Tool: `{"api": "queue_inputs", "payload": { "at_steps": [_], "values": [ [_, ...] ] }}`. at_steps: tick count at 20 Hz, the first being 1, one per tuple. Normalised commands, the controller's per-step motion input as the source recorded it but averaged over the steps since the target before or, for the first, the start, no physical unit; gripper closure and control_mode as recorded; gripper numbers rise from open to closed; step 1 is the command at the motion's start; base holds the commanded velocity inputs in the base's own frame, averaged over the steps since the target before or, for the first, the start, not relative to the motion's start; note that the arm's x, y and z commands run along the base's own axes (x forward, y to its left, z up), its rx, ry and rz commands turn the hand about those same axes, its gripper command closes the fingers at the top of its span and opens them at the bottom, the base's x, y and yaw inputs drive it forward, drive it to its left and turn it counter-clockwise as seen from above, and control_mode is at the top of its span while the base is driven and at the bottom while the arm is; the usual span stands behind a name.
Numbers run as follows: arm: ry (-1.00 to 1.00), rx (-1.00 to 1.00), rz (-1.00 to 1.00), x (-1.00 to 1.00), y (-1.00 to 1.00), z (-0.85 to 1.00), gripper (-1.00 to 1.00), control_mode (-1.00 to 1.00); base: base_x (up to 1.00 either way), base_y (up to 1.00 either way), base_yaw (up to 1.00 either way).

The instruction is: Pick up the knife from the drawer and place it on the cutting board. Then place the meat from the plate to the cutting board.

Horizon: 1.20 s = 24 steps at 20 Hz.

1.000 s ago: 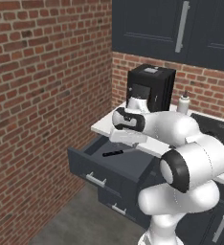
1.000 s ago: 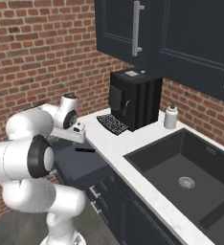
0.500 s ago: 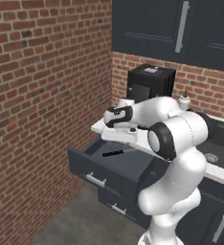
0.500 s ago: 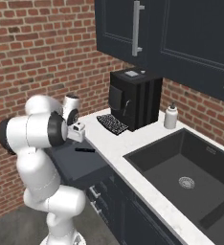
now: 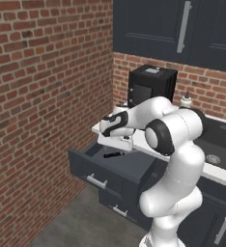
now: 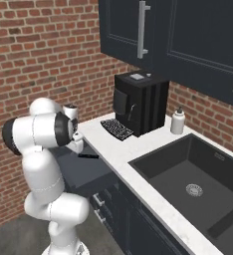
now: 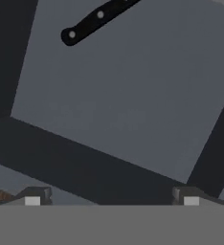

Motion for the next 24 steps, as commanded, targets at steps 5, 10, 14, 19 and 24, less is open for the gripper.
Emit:
{"api": "queue_inputs", "payload": {
  "at_steps": [5, 10, 14, 19, 24],
  "values": [
    [0.03, 0.0, -0.11, 0.22, -0.12, -0.08, -1.0, -1.0, 0.0, 0.0, 0.0],
    [0.05, 0.0, 0.0, 0.06, -0.04, -0.32, -1.0, -1.0, 0.0, 0.0, 0.0],
    [0.09, 0.0, 0.0, 0.1, 0.0, -0.43, -1.0, -1.0, 0.0, 0.0, 0.0],
    [0.1, 0.0, 0.0, 0.18, 0.0, -0.58, -1.0, -1.0, 0.0, 0.0, 0.0],
    [0.04, 0.0, 0.0, 0.13, 0.0, -0.43, -1.0, -1.0, 0.0, 0.0, 0.0]
  ]
}}
